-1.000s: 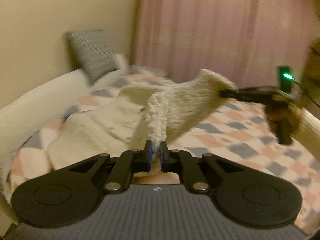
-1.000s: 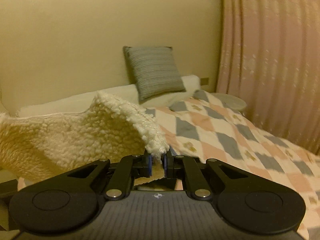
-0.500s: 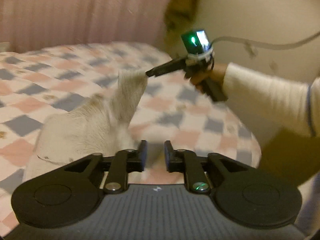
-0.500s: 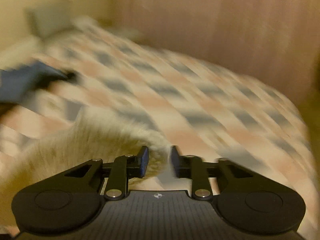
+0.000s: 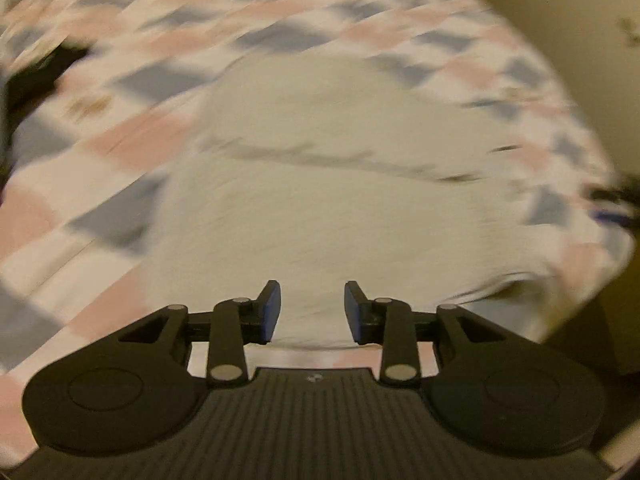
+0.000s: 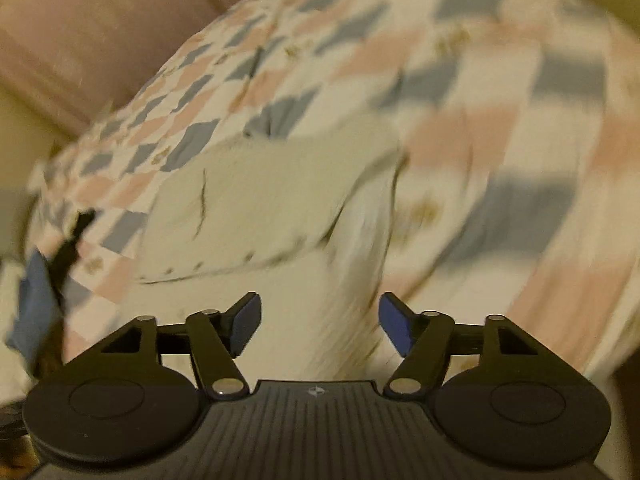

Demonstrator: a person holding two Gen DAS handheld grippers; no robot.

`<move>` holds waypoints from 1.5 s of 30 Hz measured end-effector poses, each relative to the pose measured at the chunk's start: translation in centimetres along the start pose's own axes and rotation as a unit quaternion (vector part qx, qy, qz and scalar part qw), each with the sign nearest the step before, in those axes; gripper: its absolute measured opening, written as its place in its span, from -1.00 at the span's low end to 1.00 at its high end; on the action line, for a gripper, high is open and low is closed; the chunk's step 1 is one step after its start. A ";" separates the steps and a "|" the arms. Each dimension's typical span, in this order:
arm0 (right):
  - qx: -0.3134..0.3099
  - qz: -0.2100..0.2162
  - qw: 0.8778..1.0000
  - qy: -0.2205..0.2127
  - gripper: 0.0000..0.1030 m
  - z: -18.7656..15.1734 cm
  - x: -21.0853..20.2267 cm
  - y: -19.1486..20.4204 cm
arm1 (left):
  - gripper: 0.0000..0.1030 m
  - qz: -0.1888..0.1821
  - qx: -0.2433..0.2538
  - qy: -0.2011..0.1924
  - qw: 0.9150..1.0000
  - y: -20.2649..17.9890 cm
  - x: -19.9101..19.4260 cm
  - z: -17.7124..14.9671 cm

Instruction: Fold clothes

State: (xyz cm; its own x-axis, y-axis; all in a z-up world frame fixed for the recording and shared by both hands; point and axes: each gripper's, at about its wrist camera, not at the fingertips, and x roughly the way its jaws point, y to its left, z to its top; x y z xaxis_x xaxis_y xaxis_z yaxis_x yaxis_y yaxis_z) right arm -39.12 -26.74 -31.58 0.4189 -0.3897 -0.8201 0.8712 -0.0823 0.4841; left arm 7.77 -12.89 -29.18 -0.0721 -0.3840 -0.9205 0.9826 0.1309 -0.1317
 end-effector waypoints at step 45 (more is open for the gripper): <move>-0.108 0.241 0.955 -0.133 -0.80 22.5 -3.5 19.5 | -0.80 -0.077 -0.103 -0.253 0.959 -2.8 -14.1 6.5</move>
